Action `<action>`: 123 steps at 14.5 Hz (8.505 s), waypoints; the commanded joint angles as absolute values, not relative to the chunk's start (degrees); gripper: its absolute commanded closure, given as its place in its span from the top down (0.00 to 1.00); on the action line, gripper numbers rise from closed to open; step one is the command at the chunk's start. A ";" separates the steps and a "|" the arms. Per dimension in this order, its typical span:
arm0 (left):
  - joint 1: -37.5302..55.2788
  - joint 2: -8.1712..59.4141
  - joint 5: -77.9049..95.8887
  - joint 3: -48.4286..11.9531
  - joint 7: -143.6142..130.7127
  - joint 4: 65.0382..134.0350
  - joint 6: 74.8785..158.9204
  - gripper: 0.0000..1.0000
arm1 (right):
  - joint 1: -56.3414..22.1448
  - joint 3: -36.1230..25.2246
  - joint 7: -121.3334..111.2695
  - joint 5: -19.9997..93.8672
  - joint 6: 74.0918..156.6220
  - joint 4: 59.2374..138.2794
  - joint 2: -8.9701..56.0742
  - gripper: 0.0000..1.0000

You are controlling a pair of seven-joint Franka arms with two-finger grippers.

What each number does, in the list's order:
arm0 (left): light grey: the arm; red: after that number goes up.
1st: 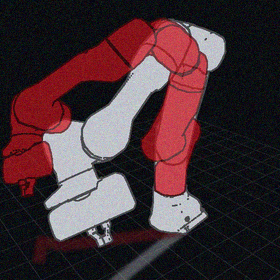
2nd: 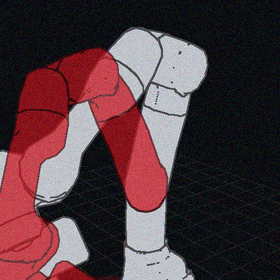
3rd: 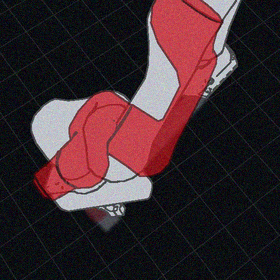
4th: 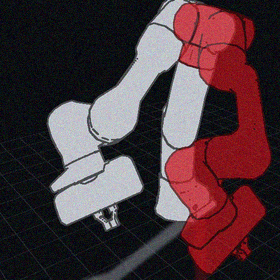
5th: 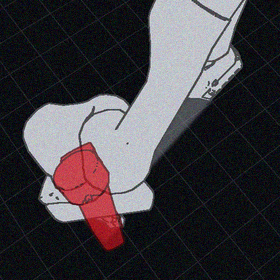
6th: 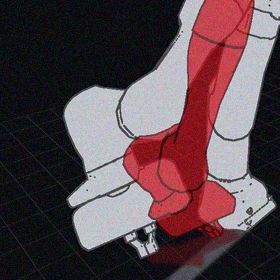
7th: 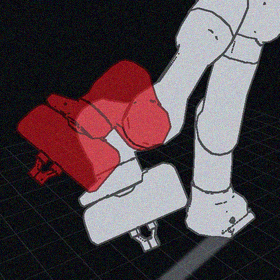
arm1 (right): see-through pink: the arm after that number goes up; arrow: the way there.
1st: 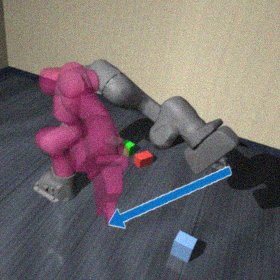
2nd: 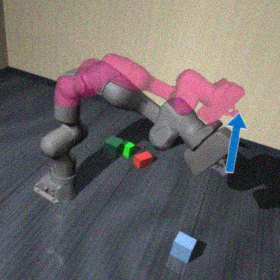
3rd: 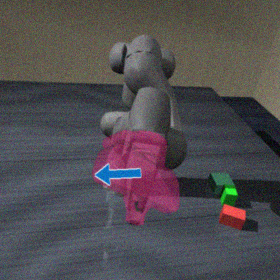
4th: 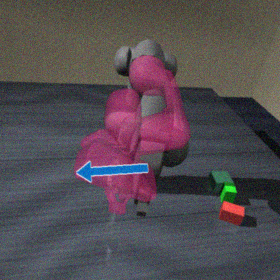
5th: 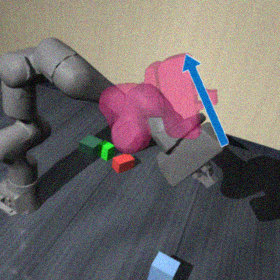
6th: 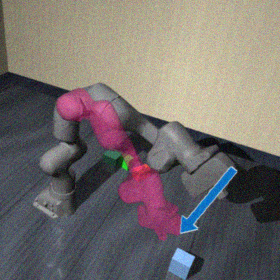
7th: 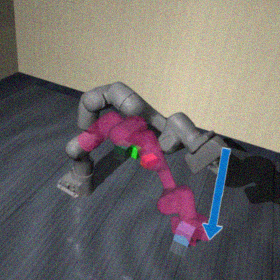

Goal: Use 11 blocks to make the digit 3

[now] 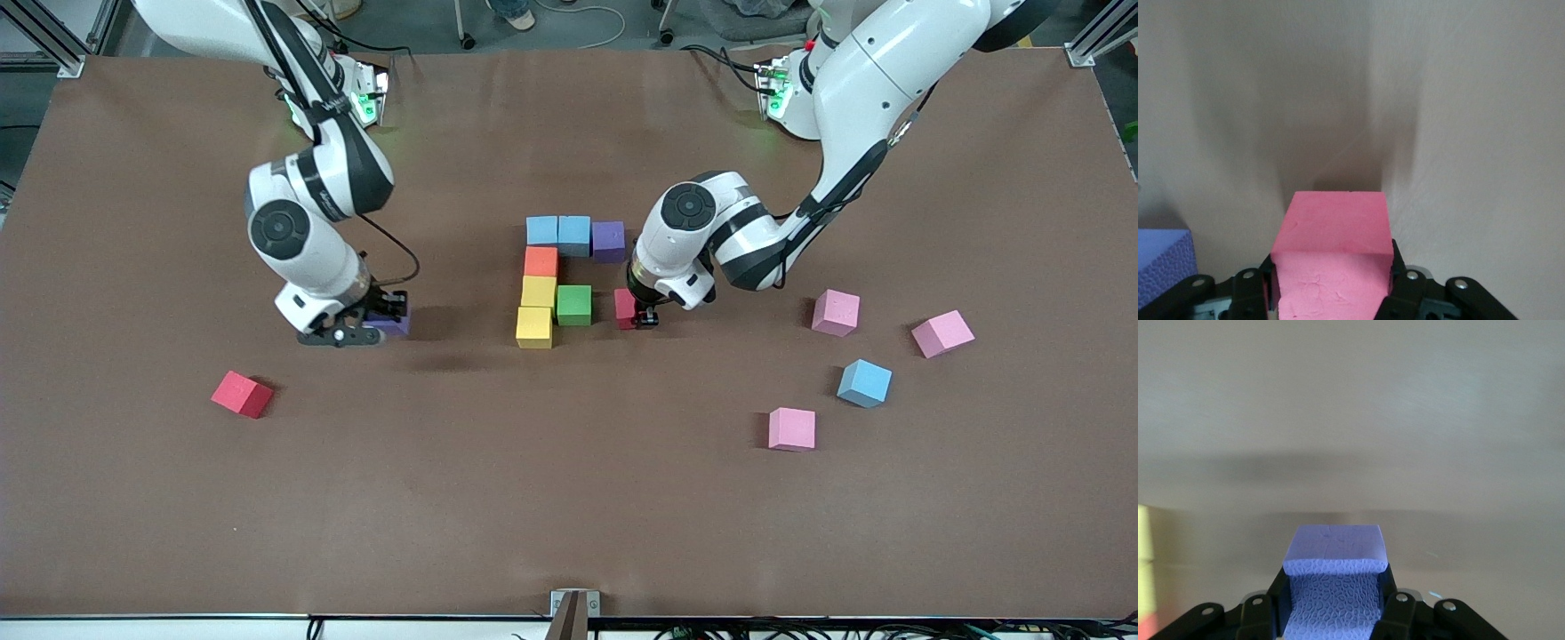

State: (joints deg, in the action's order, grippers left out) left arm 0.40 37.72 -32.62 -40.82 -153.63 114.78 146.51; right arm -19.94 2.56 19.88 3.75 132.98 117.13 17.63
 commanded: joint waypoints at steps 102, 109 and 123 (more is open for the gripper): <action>-8.53 53.44 -23.91 -29.53 -12.83 70.40 114.87 0.79 | -35.42 1.76 40.78 -2.11 120.59 71.81 50.54 1.00; -8.52 54.32 -23.82 -29.36 -12.92 70.40 115.05 0.78 | -35.51 1.85 40.78 -2.20 118.04 71.72 50.27 1.00; -8.09 55.02 -21.62 -29.09 -13.71 70.66 117.77 0.74 | -35.25 2.64 41.31 1.67 115.67 70.23 48.16 1.00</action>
State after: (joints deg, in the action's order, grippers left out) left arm -9.10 53.97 -22.76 -29.89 -14.40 71.97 117.28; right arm -35.01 2.80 40.26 0.37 117.35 70.61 49.46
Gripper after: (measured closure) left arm 0.229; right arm 0.000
